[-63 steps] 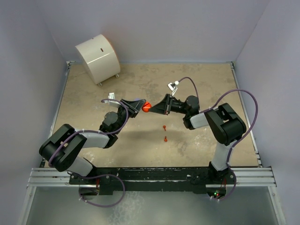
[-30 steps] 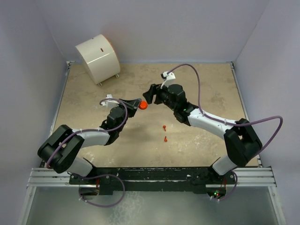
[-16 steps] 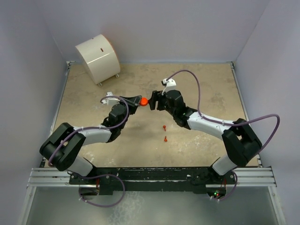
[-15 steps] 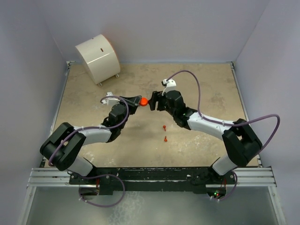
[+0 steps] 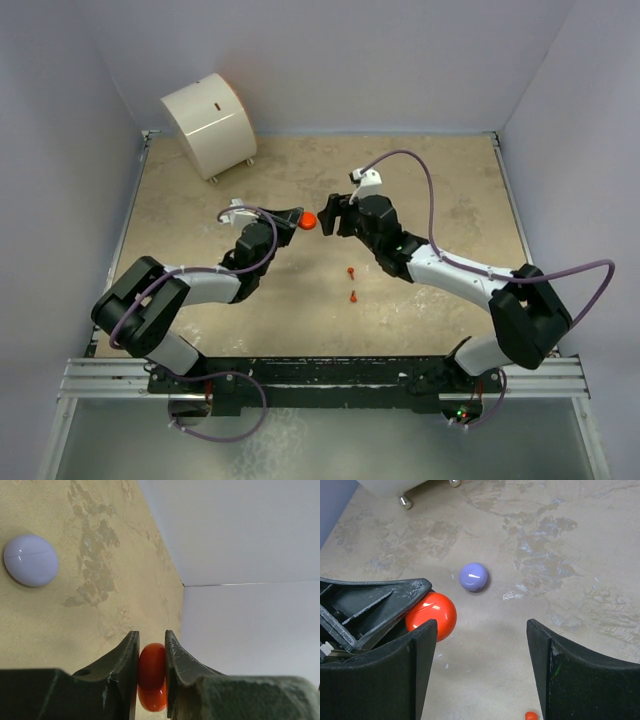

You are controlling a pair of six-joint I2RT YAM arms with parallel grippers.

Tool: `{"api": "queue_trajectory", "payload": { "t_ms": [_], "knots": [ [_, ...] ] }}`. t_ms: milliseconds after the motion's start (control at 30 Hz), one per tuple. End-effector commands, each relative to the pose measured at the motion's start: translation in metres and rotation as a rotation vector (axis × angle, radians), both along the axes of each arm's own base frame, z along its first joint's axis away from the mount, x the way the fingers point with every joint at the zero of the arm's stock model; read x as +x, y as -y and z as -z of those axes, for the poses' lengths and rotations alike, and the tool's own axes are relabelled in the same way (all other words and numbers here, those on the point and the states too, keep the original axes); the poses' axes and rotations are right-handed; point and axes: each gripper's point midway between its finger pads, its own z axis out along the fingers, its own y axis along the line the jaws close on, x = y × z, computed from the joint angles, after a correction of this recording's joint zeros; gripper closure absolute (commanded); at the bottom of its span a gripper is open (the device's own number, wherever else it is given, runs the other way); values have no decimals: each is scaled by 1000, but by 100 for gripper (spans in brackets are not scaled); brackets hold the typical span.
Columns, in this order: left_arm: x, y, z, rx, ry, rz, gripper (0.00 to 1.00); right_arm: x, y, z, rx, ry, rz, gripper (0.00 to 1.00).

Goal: Insert the wireless bluetooth earbuds into the charging case
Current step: Open the charging case.

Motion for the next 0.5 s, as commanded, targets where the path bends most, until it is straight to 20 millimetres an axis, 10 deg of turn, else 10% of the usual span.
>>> {"api": "queue_trajectory", "payload": {
  "t_ms": [0, 467],
  "knots": [
    [9, 5, -26, -52, 60, -8, 100, 0, -9, -12, 18, 35, -8, 26],
    [6, 5, -42, -76, 87, 2, 100, -5, -29, 24, 2, -28, -62, 26]
  ]
}}
